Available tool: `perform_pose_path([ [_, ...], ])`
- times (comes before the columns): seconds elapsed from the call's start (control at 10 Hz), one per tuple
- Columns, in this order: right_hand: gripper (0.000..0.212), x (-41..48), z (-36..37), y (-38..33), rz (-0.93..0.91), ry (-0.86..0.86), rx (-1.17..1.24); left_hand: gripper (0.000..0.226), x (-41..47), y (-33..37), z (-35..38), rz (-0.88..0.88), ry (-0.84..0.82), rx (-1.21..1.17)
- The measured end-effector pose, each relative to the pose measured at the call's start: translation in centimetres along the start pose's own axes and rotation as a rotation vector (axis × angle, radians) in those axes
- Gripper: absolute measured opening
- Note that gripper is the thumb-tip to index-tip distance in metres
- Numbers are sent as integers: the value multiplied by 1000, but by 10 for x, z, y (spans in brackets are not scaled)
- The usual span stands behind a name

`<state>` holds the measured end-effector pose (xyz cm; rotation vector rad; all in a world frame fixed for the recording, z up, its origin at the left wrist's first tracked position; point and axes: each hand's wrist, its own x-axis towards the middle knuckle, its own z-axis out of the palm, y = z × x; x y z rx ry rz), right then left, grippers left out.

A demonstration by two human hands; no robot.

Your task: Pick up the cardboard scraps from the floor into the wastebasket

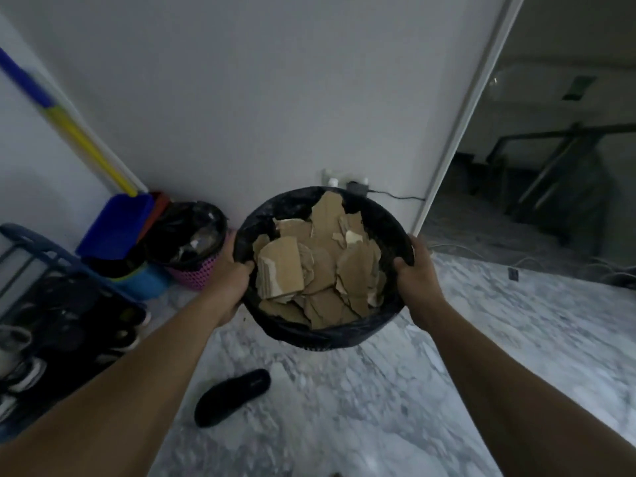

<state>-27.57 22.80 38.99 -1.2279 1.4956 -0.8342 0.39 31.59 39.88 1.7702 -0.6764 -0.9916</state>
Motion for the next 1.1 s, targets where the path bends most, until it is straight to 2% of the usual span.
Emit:
perform_pose_path([
  [0.3,54,138,91,200,46,156,-49,68,205,-202,79,-54,-75,11],
  [0.5,59,213,132,341,61,224,-47,66,286,-331,142,-42,-124,100],
  [0.6,60,240,154,390,48,272,-18,65,322,-374,161,-7,-105,148],
  [0.7,55,270,161,411,-11,313,-27,61,355,-387,175,91,-108,172],
  [0.9,49,310,167,413,4,282,-98,65,396,-386,184,112,-133,167],
  [1.0,56,313,163,405,43,224,-117,58,397,-375,181,121,-209,202],
  [1.1,76,295,152,395,261,151,-139,77,379,-367,164,-87,-193,134],
])
